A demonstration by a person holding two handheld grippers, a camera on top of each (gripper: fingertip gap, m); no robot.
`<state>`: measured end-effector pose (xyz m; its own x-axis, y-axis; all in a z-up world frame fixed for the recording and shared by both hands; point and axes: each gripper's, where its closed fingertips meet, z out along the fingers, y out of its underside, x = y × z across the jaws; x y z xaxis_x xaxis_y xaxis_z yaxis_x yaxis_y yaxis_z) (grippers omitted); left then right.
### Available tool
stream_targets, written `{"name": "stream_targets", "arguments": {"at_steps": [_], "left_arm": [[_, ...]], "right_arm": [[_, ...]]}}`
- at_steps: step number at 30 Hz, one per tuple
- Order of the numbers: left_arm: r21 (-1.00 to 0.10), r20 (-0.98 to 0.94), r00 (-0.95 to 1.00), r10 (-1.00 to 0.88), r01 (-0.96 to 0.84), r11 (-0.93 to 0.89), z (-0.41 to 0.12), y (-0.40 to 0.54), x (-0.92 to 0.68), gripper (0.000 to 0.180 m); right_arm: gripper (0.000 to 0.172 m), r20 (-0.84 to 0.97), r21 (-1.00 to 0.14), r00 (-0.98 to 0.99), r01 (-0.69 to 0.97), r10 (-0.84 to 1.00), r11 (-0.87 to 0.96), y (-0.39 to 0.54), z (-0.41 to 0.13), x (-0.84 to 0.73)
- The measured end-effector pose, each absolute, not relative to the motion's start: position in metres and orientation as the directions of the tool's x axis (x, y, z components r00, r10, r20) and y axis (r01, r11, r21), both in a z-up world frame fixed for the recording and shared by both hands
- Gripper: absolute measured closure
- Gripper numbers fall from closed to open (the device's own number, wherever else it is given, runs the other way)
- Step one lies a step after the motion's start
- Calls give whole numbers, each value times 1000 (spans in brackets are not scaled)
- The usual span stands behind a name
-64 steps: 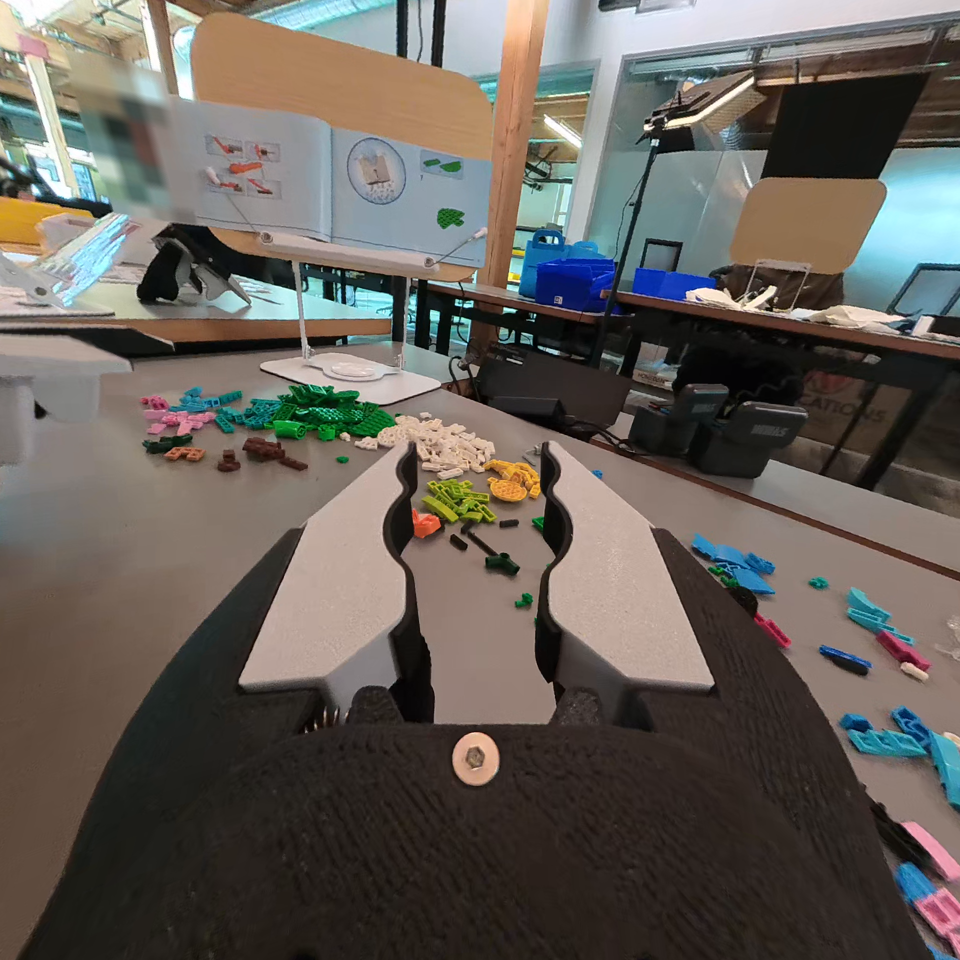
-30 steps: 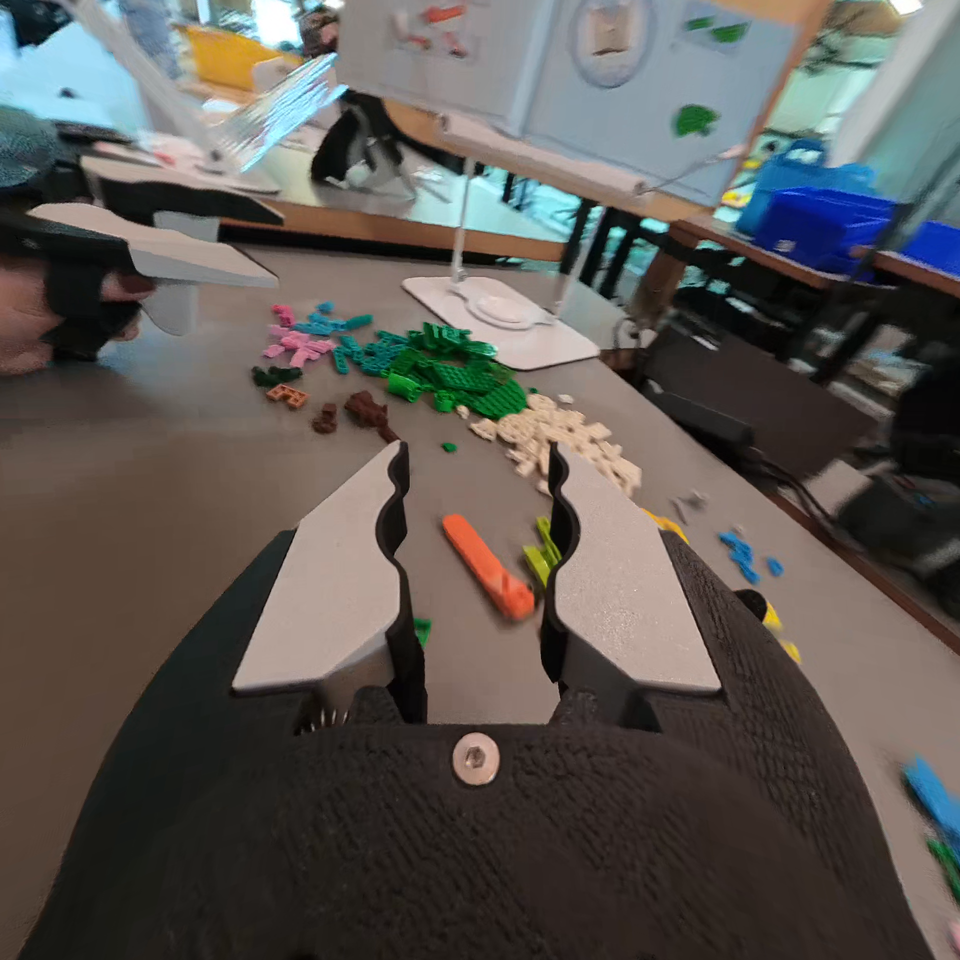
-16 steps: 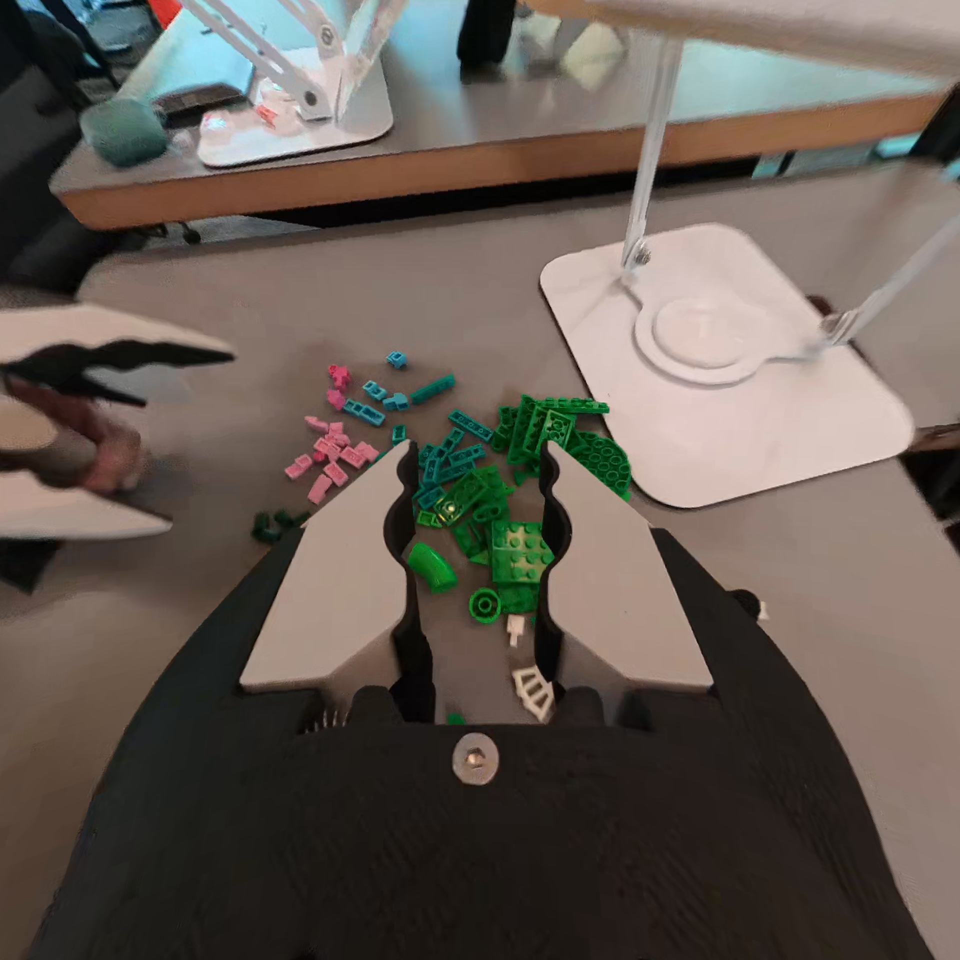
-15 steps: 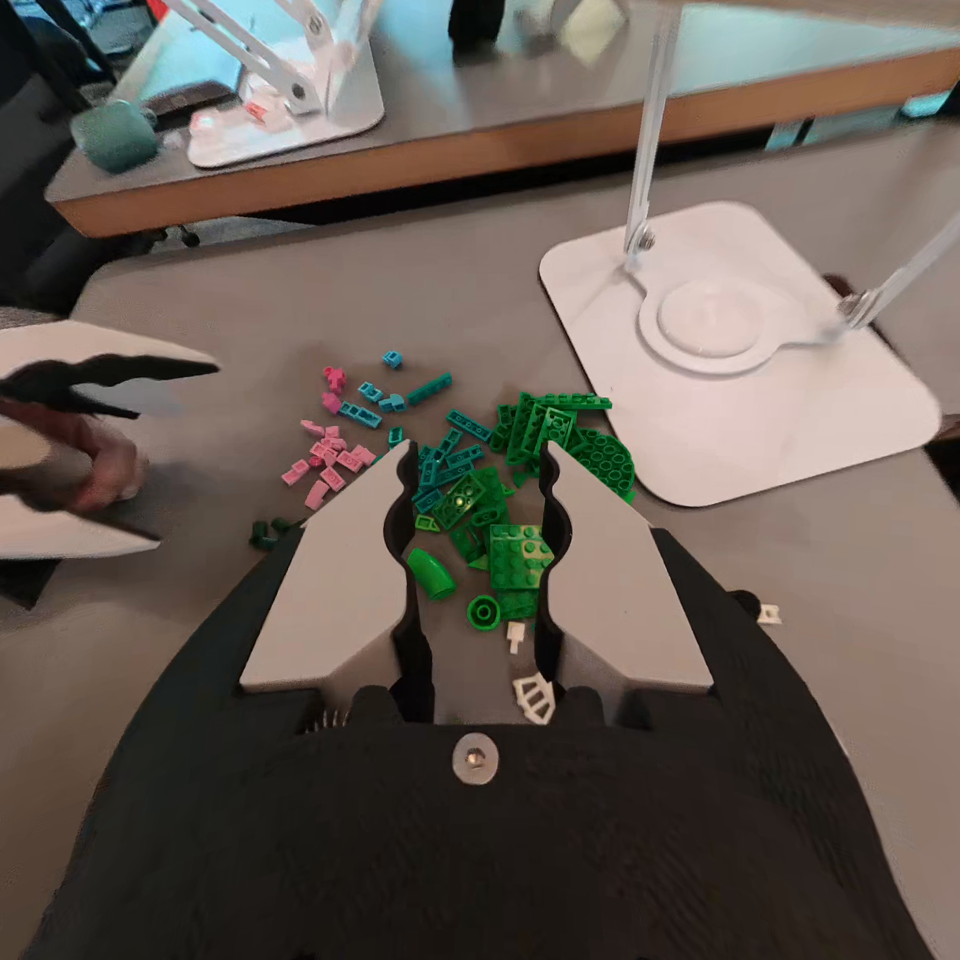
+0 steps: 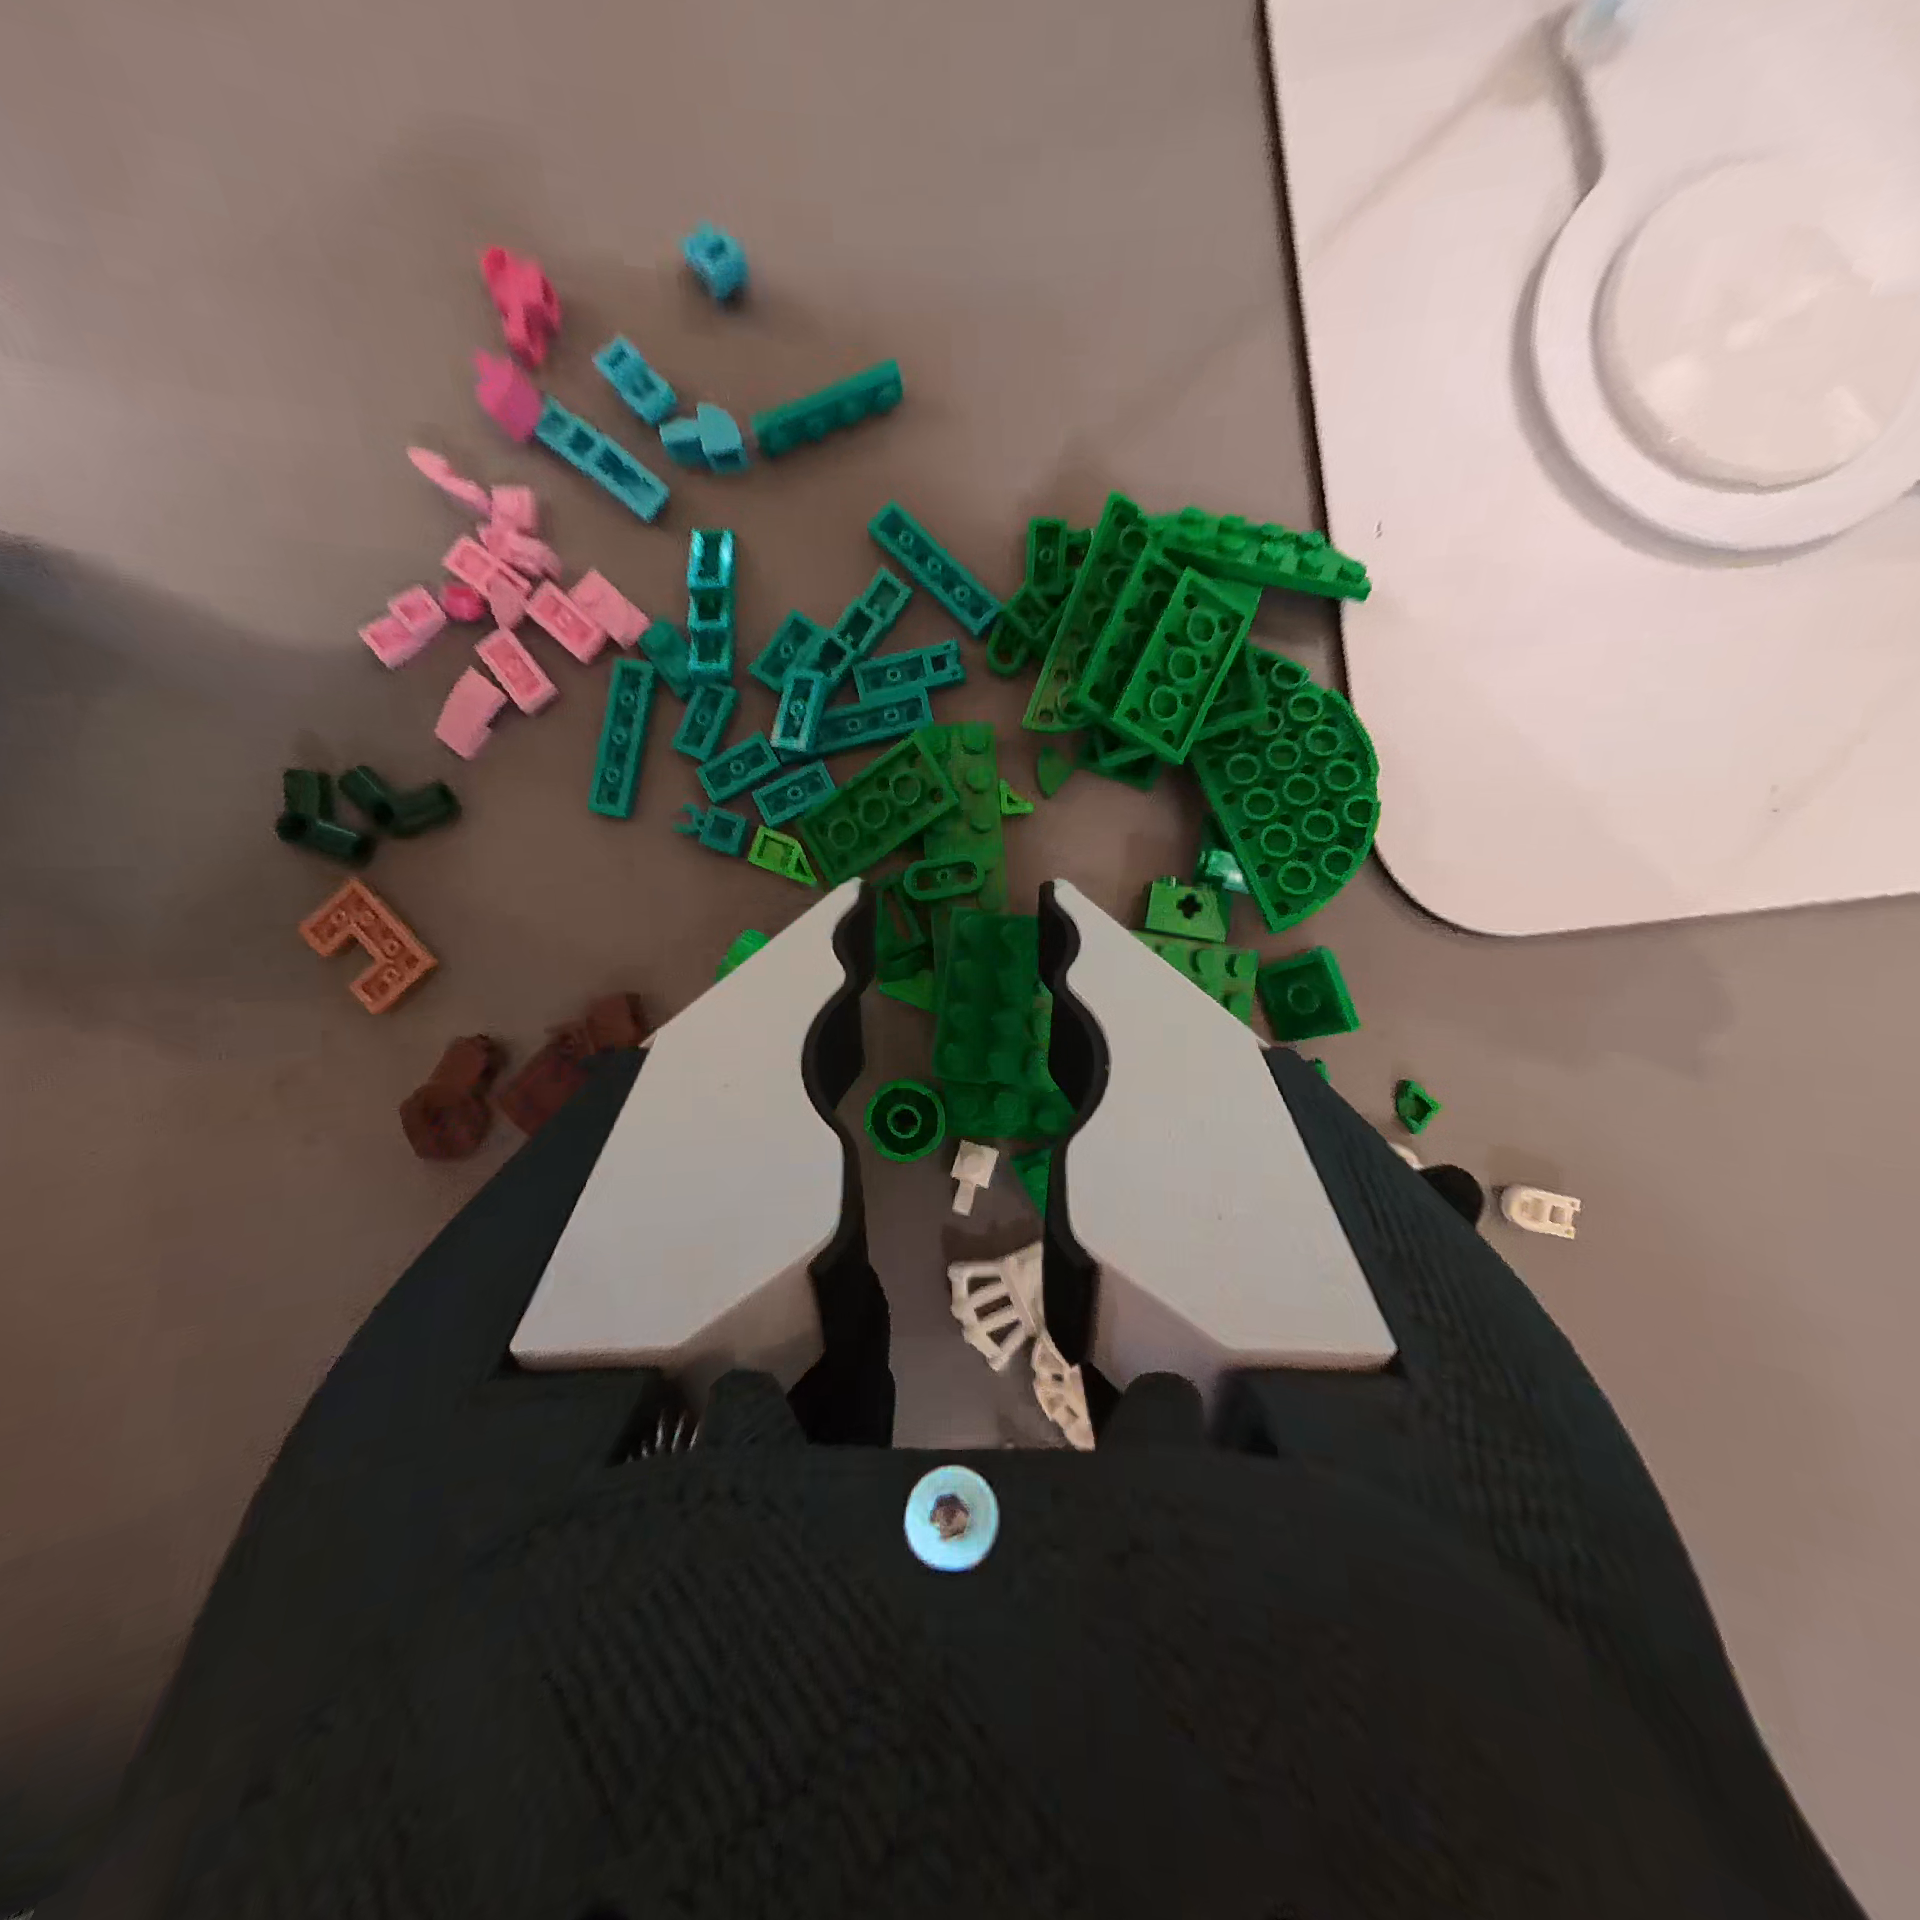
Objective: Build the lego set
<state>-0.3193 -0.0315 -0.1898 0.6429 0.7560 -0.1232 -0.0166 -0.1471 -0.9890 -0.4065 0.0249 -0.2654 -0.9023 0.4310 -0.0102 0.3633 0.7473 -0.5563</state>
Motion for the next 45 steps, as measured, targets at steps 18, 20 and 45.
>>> {"name": "stream_targets", "arguments": {"at_steps": [18, 20, 45], "left_arm": [[-999, -11, 668, 744, 26, -38, -184, -38, -323, 124], [-999, 39, 694, 719, 52, 5, -182, -41, -325, 133], [-924, 353, 676, 647, 362, 126, -173, -46, -399, 131]], "right_arm": [[156, 193, -533, -960, 71, 203, 843, 17, -253, -398], [156, 254, -562, -954, -9, 162, 827, 10, -239, -394], [156, 537, -512, -843, -294, 34, 807, -18, -214, -394]]}}
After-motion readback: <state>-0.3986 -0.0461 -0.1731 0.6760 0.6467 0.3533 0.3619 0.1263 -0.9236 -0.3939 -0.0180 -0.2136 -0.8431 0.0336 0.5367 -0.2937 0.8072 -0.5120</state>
